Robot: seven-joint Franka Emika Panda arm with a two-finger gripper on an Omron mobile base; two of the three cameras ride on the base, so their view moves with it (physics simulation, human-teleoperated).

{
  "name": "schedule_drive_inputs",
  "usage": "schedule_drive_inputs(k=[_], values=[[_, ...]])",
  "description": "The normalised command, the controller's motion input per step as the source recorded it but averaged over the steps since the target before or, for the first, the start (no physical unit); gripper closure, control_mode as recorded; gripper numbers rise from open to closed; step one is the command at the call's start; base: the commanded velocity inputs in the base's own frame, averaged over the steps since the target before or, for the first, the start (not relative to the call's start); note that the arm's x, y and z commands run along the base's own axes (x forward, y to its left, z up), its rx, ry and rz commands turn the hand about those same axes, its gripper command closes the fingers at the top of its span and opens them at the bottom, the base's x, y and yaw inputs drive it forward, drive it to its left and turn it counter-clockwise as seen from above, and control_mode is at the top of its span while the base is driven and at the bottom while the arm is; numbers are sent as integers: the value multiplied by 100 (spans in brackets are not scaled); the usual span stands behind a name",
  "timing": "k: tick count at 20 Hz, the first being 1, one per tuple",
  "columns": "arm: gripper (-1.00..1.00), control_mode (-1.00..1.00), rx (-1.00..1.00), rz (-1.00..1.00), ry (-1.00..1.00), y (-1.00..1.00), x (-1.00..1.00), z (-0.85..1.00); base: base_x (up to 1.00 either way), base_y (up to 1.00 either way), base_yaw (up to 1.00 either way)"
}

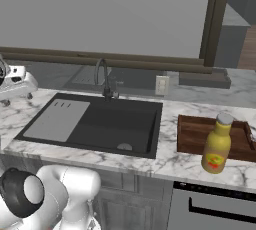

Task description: Pick up all produce items and place them in the sink. Turn on the sink faucet to wash them. Then turn the sink off and put them in the tray.

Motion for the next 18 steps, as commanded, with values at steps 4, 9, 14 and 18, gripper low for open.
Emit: schedule_drive_inputs(k=[4,9,14,18], values=[[-100,-100,-2,15,0,76,-39,-13,0,0,0],[-100,-100,0,12,3,77,-17,-17,0,0,0],[-100,-100,0,4,10,65,0,-16,0,0,0],[-100,-100,0,4,7,63,0,-27,0,0,0]])
